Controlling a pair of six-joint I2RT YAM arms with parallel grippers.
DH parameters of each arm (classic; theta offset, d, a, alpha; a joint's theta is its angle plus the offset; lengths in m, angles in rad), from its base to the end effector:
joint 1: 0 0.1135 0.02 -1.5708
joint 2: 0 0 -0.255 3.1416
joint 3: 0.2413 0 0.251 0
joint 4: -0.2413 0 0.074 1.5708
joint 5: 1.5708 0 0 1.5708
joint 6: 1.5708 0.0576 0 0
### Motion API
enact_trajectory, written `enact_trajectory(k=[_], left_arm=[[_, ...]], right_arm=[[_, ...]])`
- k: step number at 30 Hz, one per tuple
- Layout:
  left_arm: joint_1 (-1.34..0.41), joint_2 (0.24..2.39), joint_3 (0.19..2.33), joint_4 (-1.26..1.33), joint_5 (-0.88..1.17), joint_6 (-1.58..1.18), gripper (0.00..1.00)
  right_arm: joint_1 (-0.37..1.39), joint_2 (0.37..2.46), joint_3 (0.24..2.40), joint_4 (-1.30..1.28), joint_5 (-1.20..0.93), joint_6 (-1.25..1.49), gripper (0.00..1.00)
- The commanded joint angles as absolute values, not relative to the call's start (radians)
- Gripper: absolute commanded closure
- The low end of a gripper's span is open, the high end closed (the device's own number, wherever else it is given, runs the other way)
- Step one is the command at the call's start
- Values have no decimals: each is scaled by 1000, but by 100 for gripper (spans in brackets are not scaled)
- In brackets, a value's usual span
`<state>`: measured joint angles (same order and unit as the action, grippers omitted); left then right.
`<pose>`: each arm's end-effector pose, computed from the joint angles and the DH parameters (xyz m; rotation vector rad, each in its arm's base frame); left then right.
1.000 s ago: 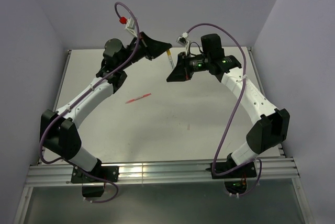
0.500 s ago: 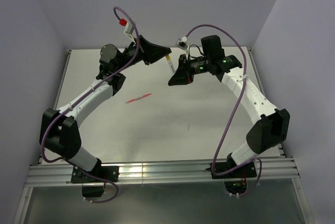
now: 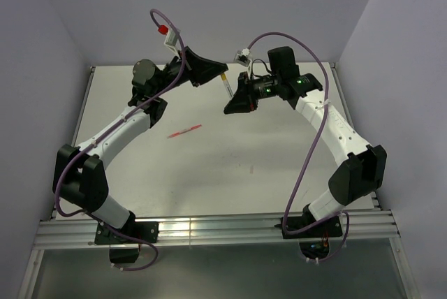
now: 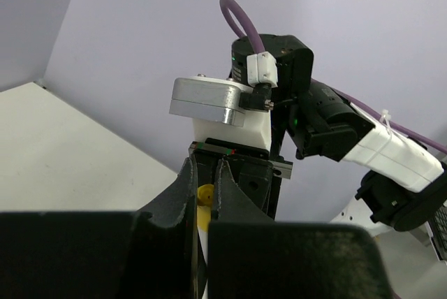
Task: Insert the pens into the pen caps
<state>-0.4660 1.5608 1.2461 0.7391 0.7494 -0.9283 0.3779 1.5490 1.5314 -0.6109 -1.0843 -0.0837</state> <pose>0.3162 -0.2029 0.3979 0.4498 1.3753 -1.6016 0.2980 0.1731 0.3648 -1.0596 1.8146 1.3470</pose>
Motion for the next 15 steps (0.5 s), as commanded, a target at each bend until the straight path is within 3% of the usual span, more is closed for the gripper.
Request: enact_trajectory(k=[1, 15], left_arm=[[-532, 1582, 1229, 519, 1009, -925, 100], [-551, 1589, 1264, 505, 1006, -914, 100]], right_arm=[[359, 1534, 1660, -206, -983, 58, 100], [360, 1563, 1704, -147, -916, 120, 100]])
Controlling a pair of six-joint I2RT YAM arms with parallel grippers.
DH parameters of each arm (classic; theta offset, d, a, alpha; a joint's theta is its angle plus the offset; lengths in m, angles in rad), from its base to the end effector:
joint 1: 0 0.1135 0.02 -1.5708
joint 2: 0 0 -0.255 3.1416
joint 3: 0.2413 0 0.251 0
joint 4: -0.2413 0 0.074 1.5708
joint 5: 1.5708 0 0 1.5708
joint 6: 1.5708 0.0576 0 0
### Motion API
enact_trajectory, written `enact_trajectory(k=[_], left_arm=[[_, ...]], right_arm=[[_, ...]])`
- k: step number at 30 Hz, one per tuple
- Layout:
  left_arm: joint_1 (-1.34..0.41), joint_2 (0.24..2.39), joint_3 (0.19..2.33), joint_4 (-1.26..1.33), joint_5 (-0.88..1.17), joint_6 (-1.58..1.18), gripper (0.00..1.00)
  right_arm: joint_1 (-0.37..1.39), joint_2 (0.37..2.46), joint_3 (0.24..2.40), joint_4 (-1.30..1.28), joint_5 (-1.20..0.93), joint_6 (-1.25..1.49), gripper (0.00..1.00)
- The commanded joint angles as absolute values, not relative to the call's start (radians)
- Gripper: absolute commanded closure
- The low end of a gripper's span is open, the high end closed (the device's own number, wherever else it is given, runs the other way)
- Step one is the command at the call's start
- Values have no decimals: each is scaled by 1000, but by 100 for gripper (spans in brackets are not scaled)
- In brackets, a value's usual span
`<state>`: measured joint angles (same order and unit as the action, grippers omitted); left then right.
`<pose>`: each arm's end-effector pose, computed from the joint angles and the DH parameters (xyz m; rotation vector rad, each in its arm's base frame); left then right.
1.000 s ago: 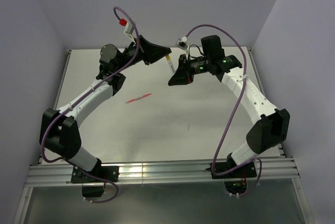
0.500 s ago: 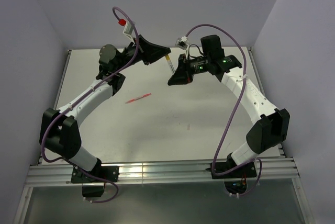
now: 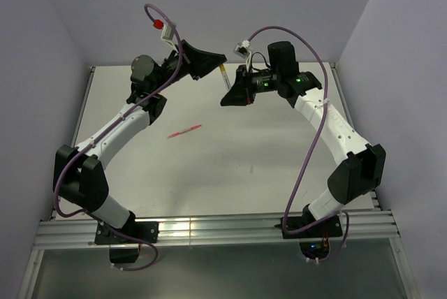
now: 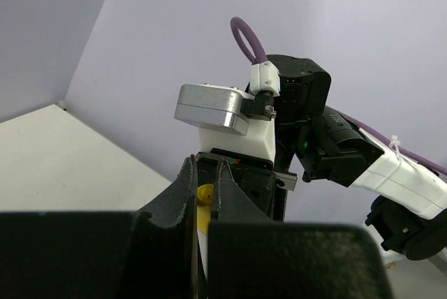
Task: Insert the pens into the pen caps
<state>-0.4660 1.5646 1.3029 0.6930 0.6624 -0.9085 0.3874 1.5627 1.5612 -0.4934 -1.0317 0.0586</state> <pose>0.3216 -0.2014 0.4133 0.3746 1.3464 -1.5468 0.3081 0.1791 0.3789 -0.9667 1.8096 1.3312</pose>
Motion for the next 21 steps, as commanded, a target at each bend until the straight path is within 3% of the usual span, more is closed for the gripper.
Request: enact_trajectory(k=[1, 13, 21], left_arm=[[-551, 1591, 1261, 497, 1008, -911, 100], [-549, 1592, 1230, 488, 1124, -910, 100], [-552, 1600, 1224, 495, 1111, -930, 100]], right_arm=[[362, 1562, 1704, -149, -923, 117, 100], [356, 1574, 1756, -334, -962, -216, 100], [356, 1595, 1824, -330, -960, -190, 100]])
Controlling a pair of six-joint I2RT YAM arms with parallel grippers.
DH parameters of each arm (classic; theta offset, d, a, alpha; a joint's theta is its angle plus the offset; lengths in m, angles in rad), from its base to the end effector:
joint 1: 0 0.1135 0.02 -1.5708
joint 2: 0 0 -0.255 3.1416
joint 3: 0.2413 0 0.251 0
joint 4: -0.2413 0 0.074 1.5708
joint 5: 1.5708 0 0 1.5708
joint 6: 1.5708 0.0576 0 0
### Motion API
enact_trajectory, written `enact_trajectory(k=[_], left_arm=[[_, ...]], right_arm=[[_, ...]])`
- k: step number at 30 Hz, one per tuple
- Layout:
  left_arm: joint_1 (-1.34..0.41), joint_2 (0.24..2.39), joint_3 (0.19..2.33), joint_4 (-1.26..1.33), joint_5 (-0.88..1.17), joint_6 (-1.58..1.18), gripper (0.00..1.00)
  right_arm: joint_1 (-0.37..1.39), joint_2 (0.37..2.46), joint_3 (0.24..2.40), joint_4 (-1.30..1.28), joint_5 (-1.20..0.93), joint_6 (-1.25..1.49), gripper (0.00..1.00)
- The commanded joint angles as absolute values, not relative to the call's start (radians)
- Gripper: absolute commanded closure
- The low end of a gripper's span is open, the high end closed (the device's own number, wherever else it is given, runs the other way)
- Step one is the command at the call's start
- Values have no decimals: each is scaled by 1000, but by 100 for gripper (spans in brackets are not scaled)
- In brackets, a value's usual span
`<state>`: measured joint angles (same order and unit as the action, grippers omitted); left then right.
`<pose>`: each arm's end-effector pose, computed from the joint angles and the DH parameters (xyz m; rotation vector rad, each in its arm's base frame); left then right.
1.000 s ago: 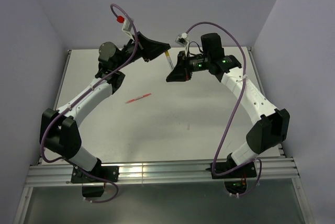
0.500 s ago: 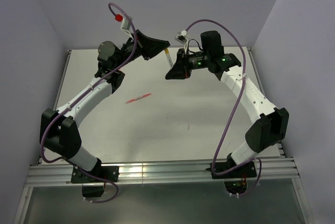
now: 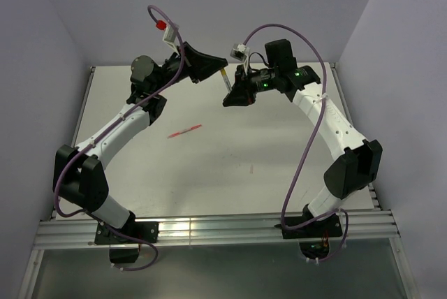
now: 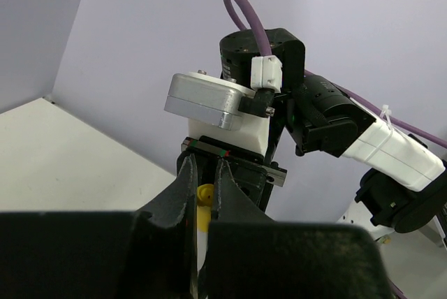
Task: Insert the pens into the pen caps
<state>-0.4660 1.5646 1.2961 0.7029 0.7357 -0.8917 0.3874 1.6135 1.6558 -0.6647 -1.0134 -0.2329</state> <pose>0.3178 -0.2031 0.4108 0.4619 1.3473 -1.5649 0.3118 0.1800 0.3776 -1.1534 1.7313 1.1864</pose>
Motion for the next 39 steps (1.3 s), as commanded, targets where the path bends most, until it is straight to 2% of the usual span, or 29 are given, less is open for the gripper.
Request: enact_trajectory(k=[1, 5, 11, 14, 22, 25, 26, 29, 32, 39], left_arm=[[-551, 1600, 1227, 492, 1109, -928, 100], [-555, 1605, 1233, 494, 1114, -926, 100], [-519, 1589, 1265, 489, 1011, -890, 99], [-465, 1594, 1344, 456, 956, -850, 95], [-385, 1605, 1477, 396, 865, -808, 96], [-373, 1605, 1480, 408, 867, -816, 87], [-370, 1603, 1479, 411, 867, -819, 72], [-359, 1595, 1473, 417, 868, -825, 47], [-356, 1591, 1468, 416, 867, -825, 43], [-357, 1594, 1439, 439, 861, -848, 42]], right_arm=[[356, 1597, 1827, -327, -977, -164, 100], [354, 1592, 1824, -298, -997, -121, 100], [354, 1569, 1735, -279, -994, -86, 100], [356, 1539, 1610, -204, -1006, -3, 100], [356, 1505, 1405, 36, -1048, 287, 100], [357, 1502, 1371, 55, -1046, 319, 100], [357, 1500, 1361, 64, -1046, 324, 100], [356, 1506, 1350, 93, -1048, 356, 100], [357, 1520, 1354, 116, -1051, 388, 100], [359, 1543, 1358, 186, -1087, 472, 100]])
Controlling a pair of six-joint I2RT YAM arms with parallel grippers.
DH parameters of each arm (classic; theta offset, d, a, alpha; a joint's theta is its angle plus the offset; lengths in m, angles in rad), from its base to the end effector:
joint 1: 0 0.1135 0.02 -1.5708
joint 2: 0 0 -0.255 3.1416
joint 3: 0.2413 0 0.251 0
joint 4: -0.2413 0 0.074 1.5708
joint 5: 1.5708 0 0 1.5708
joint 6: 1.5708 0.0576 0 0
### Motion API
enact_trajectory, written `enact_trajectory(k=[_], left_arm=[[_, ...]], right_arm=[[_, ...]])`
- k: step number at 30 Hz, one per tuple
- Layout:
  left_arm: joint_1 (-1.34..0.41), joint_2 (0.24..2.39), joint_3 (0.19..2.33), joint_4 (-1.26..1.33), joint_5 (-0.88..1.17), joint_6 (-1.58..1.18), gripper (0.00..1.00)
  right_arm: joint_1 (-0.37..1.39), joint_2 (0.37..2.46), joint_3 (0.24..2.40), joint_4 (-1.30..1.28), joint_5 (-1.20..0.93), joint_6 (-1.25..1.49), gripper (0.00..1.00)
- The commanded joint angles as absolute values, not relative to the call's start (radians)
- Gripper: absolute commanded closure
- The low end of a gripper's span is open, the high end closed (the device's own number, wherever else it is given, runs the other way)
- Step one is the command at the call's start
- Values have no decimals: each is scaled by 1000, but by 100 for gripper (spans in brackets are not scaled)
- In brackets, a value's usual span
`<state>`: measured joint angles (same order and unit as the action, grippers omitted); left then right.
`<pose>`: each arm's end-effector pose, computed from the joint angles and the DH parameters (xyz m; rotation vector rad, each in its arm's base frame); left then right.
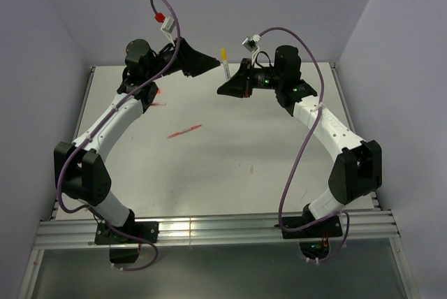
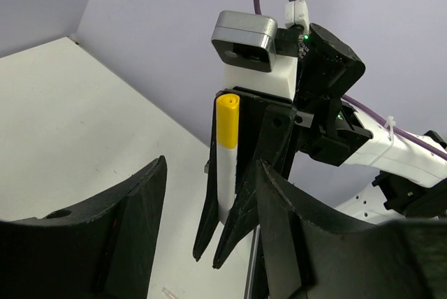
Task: Insert the pens into the pen caps
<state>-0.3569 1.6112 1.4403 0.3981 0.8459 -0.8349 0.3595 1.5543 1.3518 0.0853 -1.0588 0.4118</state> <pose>0.3503 -0.1767 0.4112 0.4401 1.5533 -1.5151 0.3269 0.1765 0.3662 -0.8099 1.6615 1.4374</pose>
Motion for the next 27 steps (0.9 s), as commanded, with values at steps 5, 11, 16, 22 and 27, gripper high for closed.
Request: enact_trajectory(k=[5, 11, 16, 22, 27], left_arm=[[-385, 1609, 1437, 463, 868, -857, 42], [-397, 1618, 1427, 532, 879, -905, 45], [-410, 1626, 1428, 531, 881, -910, 59], [-413, 1615, 1417, 486, 871, -882, 100], [-387, 1580, 1450, 245, 841, -574, 100]], right_arm=[[376, 1566, 1382, 204, -1101, 495, 100], [388, 1578, 1390, 207, -1109, 502, 100], [390, 1577, 1394, 209, -1112, 499, 100], [387, 1559, 1368, 204, -1101, 495, 100], [344, 1537, 1322, 183, -1101, 479, 31]])
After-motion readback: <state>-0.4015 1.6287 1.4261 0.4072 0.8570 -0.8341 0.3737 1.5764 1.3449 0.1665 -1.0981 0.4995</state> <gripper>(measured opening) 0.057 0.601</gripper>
